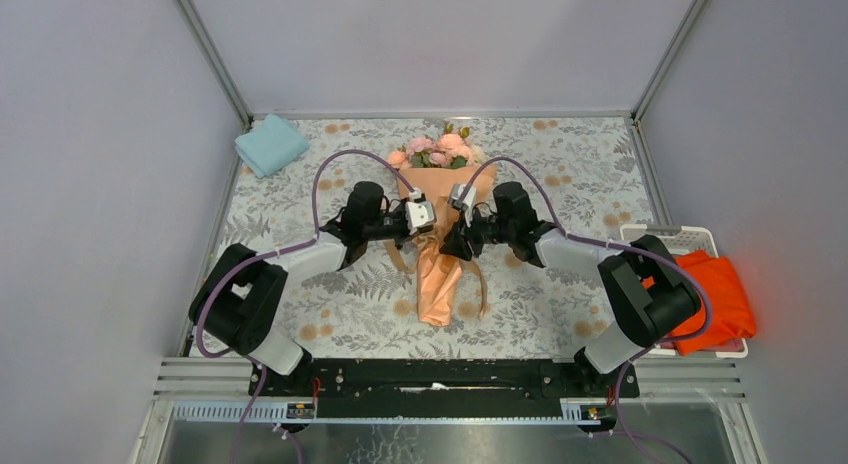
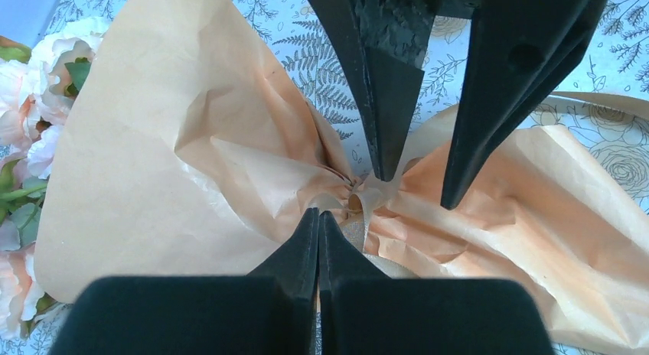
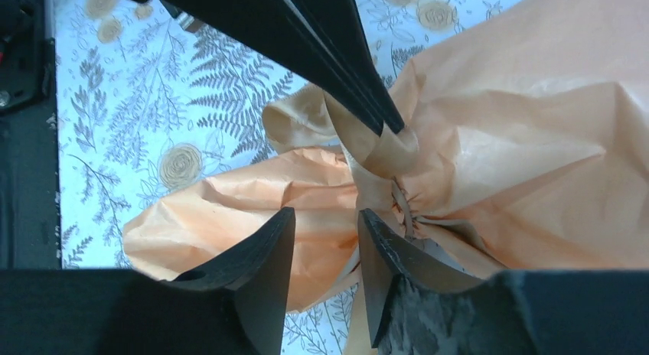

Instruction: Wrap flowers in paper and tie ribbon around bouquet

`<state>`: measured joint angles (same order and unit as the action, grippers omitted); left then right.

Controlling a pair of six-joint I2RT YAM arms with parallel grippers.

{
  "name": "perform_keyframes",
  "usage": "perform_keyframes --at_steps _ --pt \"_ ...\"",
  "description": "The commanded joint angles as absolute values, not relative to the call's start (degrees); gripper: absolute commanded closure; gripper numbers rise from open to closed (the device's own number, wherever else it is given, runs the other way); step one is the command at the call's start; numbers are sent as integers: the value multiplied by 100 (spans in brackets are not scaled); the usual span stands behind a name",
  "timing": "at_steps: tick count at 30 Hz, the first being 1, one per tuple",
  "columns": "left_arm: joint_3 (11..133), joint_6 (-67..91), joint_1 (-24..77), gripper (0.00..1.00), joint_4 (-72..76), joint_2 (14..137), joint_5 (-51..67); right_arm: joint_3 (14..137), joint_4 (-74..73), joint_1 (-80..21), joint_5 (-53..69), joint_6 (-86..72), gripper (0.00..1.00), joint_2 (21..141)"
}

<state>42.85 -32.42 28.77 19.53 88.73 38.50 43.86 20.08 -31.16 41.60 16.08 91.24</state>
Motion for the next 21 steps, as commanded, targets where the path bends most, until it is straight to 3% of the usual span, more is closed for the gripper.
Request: perform_keyframes --at_steps 1,9,21 --pt "4198 -2971 2821 100 2626 8775 3810 4636 2604 -3044 4422 1198 59 9145" --pt "4120 -2861 2777 100 2680 8733 3777 4538 4242 -2591 4738 -172 60 9418" --pt "4138 -2927 2777 100 2719 8778 3799 4974 3378 -2733 4704 501 54 9895"
